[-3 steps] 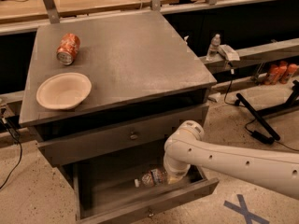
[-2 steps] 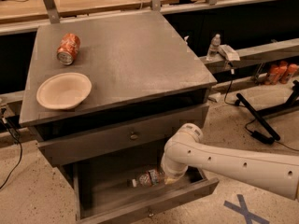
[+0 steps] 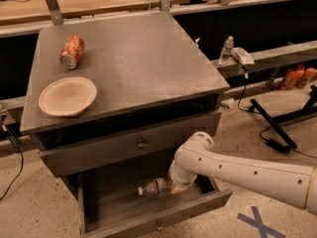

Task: Place water bottle into middle drawer

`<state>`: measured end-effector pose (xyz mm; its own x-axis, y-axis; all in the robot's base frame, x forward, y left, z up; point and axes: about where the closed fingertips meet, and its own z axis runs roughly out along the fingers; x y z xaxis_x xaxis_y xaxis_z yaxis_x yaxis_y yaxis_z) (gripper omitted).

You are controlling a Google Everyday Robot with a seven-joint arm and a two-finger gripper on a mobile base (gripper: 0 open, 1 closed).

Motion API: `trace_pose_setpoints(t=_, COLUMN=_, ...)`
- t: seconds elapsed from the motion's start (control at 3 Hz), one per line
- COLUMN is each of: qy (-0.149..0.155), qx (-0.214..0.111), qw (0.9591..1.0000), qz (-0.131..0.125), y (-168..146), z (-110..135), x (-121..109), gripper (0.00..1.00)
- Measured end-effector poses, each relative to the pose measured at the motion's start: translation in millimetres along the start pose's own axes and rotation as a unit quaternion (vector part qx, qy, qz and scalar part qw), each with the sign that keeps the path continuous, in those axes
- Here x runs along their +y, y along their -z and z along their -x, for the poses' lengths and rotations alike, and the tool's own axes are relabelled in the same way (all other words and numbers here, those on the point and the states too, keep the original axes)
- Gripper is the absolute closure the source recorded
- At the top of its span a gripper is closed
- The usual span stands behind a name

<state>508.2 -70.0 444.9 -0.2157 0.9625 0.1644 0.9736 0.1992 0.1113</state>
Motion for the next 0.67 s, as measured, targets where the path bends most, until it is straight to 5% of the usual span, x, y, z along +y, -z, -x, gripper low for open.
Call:
trace_pose_setpoints(t=0.33, qy=-0.007, qx=0.006, qw=1.0, qz=-0.003, y=-6.8, z=-1.7, x=11.5, gripper=0.74)
trace_pose_setpoints(t=0.67, qy=-0.009, qx=0.007, qw=0.9999, qz=-0.005, y=-9.4, z=-3.3, x=16.7, gripper=0.67)
